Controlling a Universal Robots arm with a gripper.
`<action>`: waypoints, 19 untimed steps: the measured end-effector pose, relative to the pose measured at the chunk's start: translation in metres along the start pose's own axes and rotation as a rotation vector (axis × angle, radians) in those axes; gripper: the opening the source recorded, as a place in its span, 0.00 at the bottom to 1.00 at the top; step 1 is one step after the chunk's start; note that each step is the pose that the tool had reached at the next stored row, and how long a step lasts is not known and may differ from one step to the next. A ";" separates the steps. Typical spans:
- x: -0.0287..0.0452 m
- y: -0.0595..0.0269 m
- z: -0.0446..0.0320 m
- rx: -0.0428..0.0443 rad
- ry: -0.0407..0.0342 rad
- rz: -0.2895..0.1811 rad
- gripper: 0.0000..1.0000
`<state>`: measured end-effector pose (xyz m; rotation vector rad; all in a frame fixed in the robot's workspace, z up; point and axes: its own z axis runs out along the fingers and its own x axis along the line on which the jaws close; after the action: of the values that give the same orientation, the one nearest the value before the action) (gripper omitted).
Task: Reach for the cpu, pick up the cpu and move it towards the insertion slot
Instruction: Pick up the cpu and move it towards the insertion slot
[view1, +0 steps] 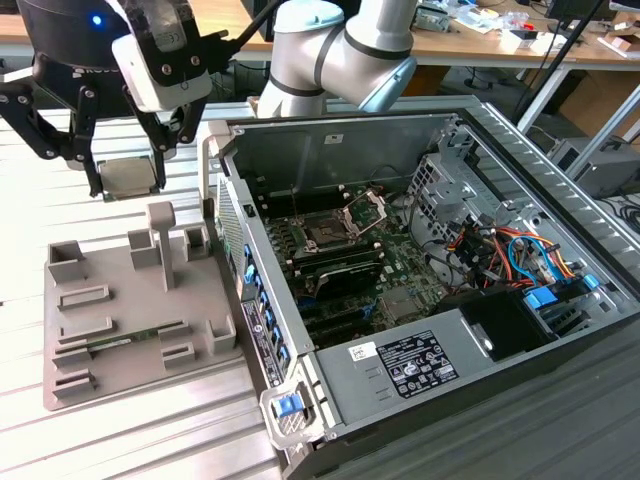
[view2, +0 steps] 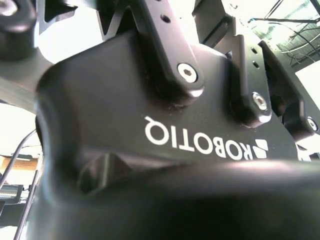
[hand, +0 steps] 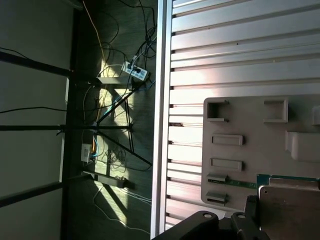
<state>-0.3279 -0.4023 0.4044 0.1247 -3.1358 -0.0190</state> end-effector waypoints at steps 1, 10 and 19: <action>-0.0016 -0.0001 0.0000 0.0000 -0.0001 0.000 0.55; -0.0079 -0.0006 0.0000 0.0000 0.0000 0.000 0.55; -0.0117 -0.0009 0.0000 0.0000 0.0000 0.000 0.55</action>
<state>-0.3162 -0.4023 0.4044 0.1247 -3.1358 -0.0190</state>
